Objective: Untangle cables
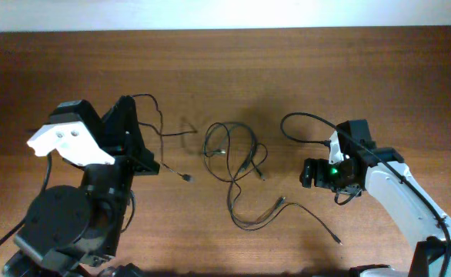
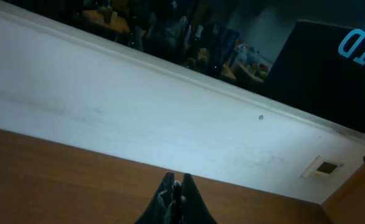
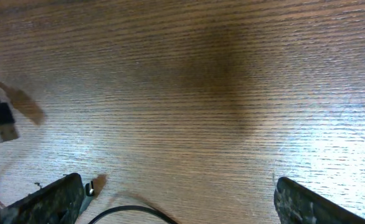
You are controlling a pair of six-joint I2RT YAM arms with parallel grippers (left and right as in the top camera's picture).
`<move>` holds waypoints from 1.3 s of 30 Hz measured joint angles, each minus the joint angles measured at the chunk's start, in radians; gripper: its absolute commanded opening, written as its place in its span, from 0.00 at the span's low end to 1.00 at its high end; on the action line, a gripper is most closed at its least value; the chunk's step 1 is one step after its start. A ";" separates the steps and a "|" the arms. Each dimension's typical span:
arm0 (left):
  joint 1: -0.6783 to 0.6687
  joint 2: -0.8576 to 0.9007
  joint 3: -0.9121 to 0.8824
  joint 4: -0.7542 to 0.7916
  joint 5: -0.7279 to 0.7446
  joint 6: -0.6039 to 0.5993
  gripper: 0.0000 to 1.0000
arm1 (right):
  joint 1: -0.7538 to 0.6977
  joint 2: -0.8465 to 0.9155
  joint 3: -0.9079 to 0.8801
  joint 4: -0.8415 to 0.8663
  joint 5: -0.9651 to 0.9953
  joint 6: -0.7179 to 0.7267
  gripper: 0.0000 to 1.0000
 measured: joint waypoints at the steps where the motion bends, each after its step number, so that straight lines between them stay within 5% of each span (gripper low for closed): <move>1: 0.000 0.000 0.000 -0.005 0.000 0.000 0.00 | 0.000 0.000 0.000 0.000 0.000 0.000 0.99; 21: 0.000 0.010 0.001 -0.249 -0.117 0.000 0.00 | 0.000 0.000 0.000 0.000 0.000 -0.001 0.99; 27: 0.000 0.069 0.001 -0.247 -0.382 0.000 0.00 | 0.000 0.000 0.000 0.000 0.000 0.000 0.99; 33: 0.067 0.237 0.003 -0.047 -0.658 0.026 0.00 | 0.000 0.000 -0.001 0.000 0.000 0.000 0.99; 39: 0.405 0.412 0.003 0.008 -0.363 0.080 0.00 | 0.000 0.000 -0.001 0.000 0.000 0.000 0.98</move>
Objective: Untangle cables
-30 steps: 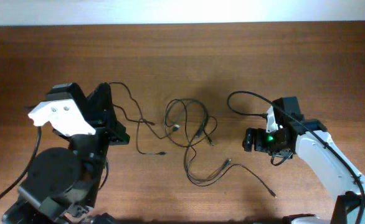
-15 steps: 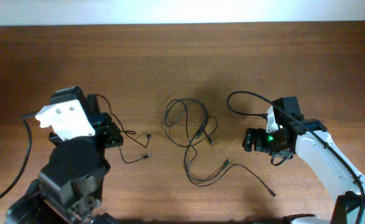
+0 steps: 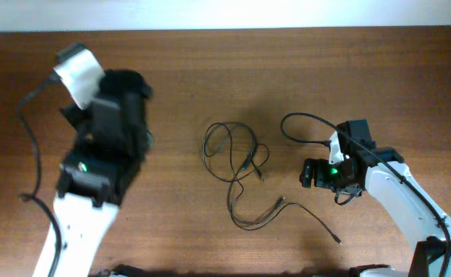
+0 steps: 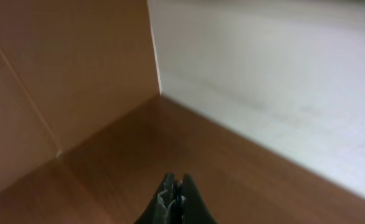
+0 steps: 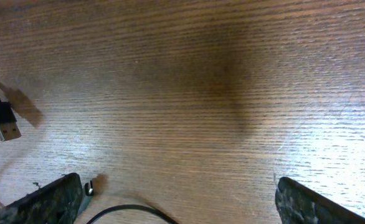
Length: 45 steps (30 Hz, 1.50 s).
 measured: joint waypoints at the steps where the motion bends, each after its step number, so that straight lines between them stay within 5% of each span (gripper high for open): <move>1: 0.054 0.028 0.000 -0.002 0.061 0.009 0.00 | 0.000 0.000 0.000 0.000 0.000 0.000 0.99; 7: 0.393 0.298 0.003 -0.041 0.475 0.063 0.01 | 0.000 0.000 0.000 0.000 0.000 0.000 0.99; 13: 0.523 0.523 0.003 -0.083 0.653 0.070 0.01 | 0.000 0.001 0.000 0.000 0.000 0.000 0.99; 16: 0.563 0.607 0.003 -0.101 0.673 0.071 0.11 | 0.000 0.001 0.000 0.000 0.000 0.000 0.98; 20: 0.596 0.687 0.003 -0.110 0.679 0.071 0.40 | 0.000 0.001 0.000 0.000 0.000 0.000 0.98; 22: 0.599 0.693 0.003 -0.110 0.678 0.074 0.94 | 0.000 0.001 0.000 0.000 0.000 0.000 0.99; 23: 0.599 0.693 0.003 -0.107 0.679 0.074 0.99 | 0.000 0.001 0.000 0.000 0.000 0.000 0.98; 28: 0.599 0.702 0.108 -0.213 0.729 0.071 0.99 | 0.000 0.001 -0.001 -0.001 0.000 0.000 0.99; 29: 0.599 0.704 0.187 -0.264 0.764 0.071 0.92 | 0.000 0.001 -0.001 0.000 0.000 0.000 0.98; 30: 0.599 0.703 0.245 -0.293 0.795 0.071 0.61 | 0.000 0.001 -0.001 0.000 0.000 0.000 0.99; 31: 0.599 0.703 0.316 -0.342 0.833 0.074 0.00 | 0.000 0.001 -0.001 0.001 0.000 0.001 0.98; 37: 0.599 0.702 0.438 -0.556 1.005 0.071 0.00 | 0.000 0.001 -0.001 0.003 0.000 0.000 0.98; 45: 0.599 0.801 0.153 -0.454 1.014 0.057 0.00 | 0.000 0.001 -0.001 0.004 0.000 0.000 0.99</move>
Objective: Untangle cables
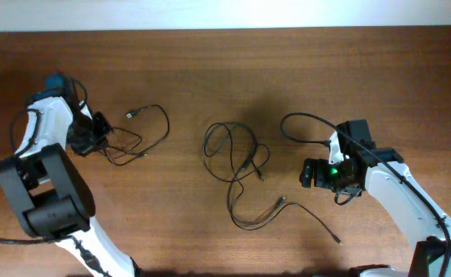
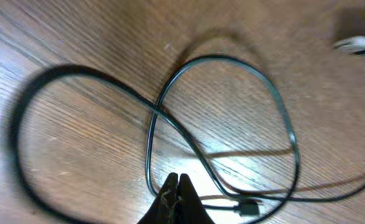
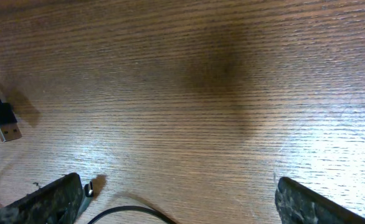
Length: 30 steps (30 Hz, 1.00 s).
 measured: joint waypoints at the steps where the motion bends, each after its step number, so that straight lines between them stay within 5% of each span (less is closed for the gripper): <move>1: 0.000 0.002 -0.003 0.000 0.010 -0.006 0.00 | 0.000 0.000 0.000 0.000 0.000 0.000 0.98; 3: 0.000 -0.011 0.008 0.002 0.096 -0.014 0.01 | 0.000 0.000 0.000 0.000 0.000 0.000 0.98; 5: -0.002 -0.081 0.055 0.002 0.193 -0.018 0.12 | 0.000 0.000 0.000 0.000 0.000 0.000 0.98; 8: -0.027 -0.250 0.092 -0.002 0.232 -0.027 0.49 | 0.000 0.000 0.000 0.000 0.000 0.000 0.99; 10: -0.093 -0.376 0.119 -0.058 0.251 -0.029 0.57 | 0.000 0.000 0.000 0.000 0.000 0.000 0.98; 23: -0.612 -0.212 0.116 -0.034 0.213 -0.136 0.60 | 0.000 0.000 0.000 0.000 0.000 0.000 0.98; 30: -0.716 -0.022 0.116 0.070 0.201 -0.192 0.55 | 0.000 0.000 0.000 0.000 0.000 0.000 0.99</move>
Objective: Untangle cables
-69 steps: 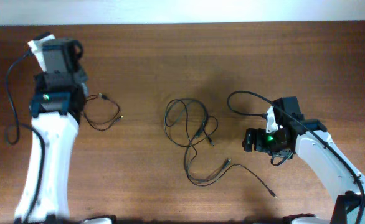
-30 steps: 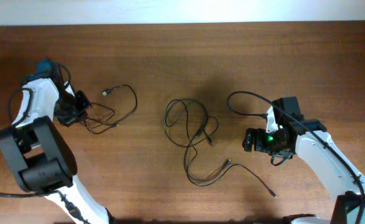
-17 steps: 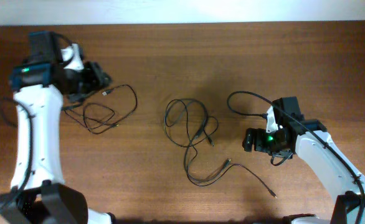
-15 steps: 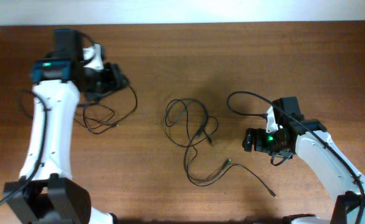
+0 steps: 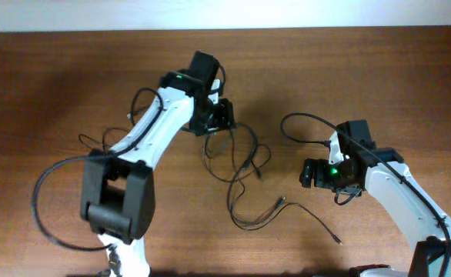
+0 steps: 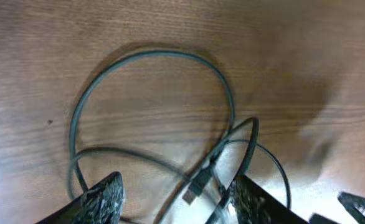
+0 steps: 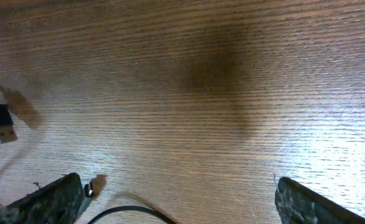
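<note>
A tangle of thin black cables (image 5: 241, 154) lies in the middle of the wooden table, with tails trailing toward the front right. My left gripper (image 5: 219, 115) hovers over its upper loops; in the left wrist view it (image 6: 176, 182) stands open, a cable loop (image 6: 151, 56) and a USB plug (image 6: 192, 186) between its fingers. A separate black cable (image 5: 137, 98) lies to the left, partly under my left arm. My right gripper (image 5: 310, 173) sits just right of the tangle; in the right wrist view it (image 7: 177, 182) is open wide over bare wood, holding nothing.
A USB plug (image 7: 2, 127) and a small connector (image 7: 89, 186) lie by the right gripper's left finger. A white wall edge (image 5: 225, 14) runs along the back of the table. The right arm's own cable (image 5: 302, 123) loops beside it.
My left gripper was shut and low at the far left, by the separate cable. Now it is open over the top of the central tangle. The right gripper has not moved.
My left gripper was shut and raised left of the tangle with a cable hanging from it. Then it had swung further left, still shut. Then it was low at the far left, the cable lying on the table. Now it is open at the tangle.
</note>
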You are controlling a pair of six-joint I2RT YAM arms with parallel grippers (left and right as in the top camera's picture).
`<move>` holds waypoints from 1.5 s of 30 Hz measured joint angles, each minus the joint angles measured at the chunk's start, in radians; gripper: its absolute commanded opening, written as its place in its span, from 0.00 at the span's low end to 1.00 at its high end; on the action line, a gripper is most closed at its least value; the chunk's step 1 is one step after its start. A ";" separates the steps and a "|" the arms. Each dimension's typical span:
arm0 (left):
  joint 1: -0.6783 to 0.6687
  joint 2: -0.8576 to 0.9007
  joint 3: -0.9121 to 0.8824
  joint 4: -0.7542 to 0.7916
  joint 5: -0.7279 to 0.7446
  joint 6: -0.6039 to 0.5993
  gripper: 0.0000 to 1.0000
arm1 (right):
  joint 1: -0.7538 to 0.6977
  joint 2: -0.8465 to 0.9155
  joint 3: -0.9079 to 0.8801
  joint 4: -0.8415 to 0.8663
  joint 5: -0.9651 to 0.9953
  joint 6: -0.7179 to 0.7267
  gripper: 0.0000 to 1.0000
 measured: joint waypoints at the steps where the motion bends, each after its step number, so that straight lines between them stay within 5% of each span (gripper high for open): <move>1: 0.000 0.010 -0.002 0.015 0.000 -0.006 0.42 | 0.000 0.000 0.000 0.000 0.000 0.000 0.98; 2: 0.000 0.018 -0.002 0.034 -0.001 -0.009 0.02 | 0.000 0.000 0.000 0.000 0.000 0.000 0.99; 5: 0.000 0.027 -0.002 0.055 -0.003 -0.024 0.00 | 0.000 0.000 0.000 0.000 0.000 0.001 0.99; 8: 0.000 0.030 -0.002 0.060 -0.003 -0.027 0.54 | 0.000 0.000 0.000 0.000 0.000 0.000 0.98; 9: 0.000 0.031 -0.002 0.060 -0.003 -0.029 0.59 | 0.000 0.000 0.000 0.000 0.000 0.000 0.99; 16: -0.014 0.034 -0.002 0.019 -0.011 -0.036 0.58 | 0.000 0.000 0.000 0.000 0.000 0.000 0.98; 23: -0.079 0.035 -0.002 0.067 -0.157 -0.112 0.75 | 0.000 0.000 0.000 0.000 0.000 0.000 0.99; 25: -0.082 0.035 -0.002 0.107 -0.169 -0.121 0.75 | 0.000 0.000 0.000 0.000 0.000 0.000 0.98; 28: -0.082 0.036 -0.002 0.143 -0.180 -0.159 0.57 | 0.000 0.000 0.000 0.000 0.000 0.000 0.99; 39: -0.093 0.036 -0.068 0.148 -0.184 -0.193 0.50 | 0.000 0.000 0.000 0.000 0.000 0.000 0.98; 45: -0.093 0.036 -0.071 0.163 -0.185 -0.196 0.61 | 0.000 0.000 0.000 0.000 0.000 0.000 0.98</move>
